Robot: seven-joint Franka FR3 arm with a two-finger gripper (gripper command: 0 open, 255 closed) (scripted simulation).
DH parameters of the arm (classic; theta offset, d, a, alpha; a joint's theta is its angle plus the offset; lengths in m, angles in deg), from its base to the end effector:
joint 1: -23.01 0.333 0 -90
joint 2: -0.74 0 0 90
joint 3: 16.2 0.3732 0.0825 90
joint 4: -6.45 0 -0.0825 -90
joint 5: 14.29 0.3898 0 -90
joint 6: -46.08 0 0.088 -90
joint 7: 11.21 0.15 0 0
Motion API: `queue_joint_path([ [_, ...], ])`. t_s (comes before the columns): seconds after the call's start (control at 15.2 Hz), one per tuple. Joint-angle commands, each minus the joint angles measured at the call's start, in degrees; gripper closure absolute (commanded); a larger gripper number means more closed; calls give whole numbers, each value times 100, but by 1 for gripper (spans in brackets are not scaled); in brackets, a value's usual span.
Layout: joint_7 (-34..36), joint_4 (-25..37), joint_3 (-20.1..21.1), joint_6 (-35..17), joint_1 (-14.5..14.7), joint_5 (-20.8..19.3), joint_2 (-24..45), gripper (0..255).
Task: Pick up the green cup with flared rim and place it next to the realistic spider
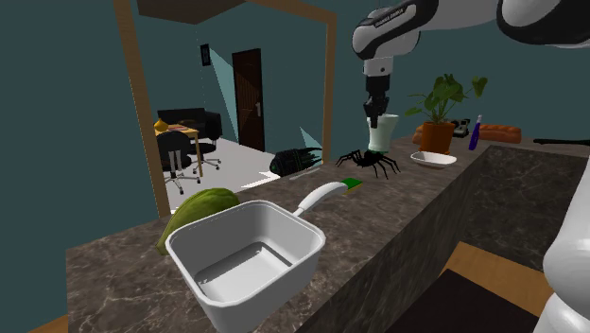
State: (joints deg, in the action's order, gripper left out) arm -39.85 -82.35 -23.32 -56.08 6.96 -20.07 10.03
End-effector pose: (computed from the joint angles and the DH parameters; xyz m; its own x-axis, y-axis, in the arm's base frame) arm 0.5832 -0.2573 0.5731 0.9933 0.1156 0.0047 0.1138 -0.9837 0.1389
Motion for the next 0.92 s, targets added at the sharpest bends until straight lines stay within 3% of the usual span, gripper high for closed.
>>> queue_joint_path([
  [0.0, -267, 116, -101, -11, -154, 49, 97, 255],
  [0.46, -1178, 717, -413, -16, -745, 285, 625, 255],
  [0.86, -1928, 1640, -605, 151, -1326, 567, 1335, 255],
])
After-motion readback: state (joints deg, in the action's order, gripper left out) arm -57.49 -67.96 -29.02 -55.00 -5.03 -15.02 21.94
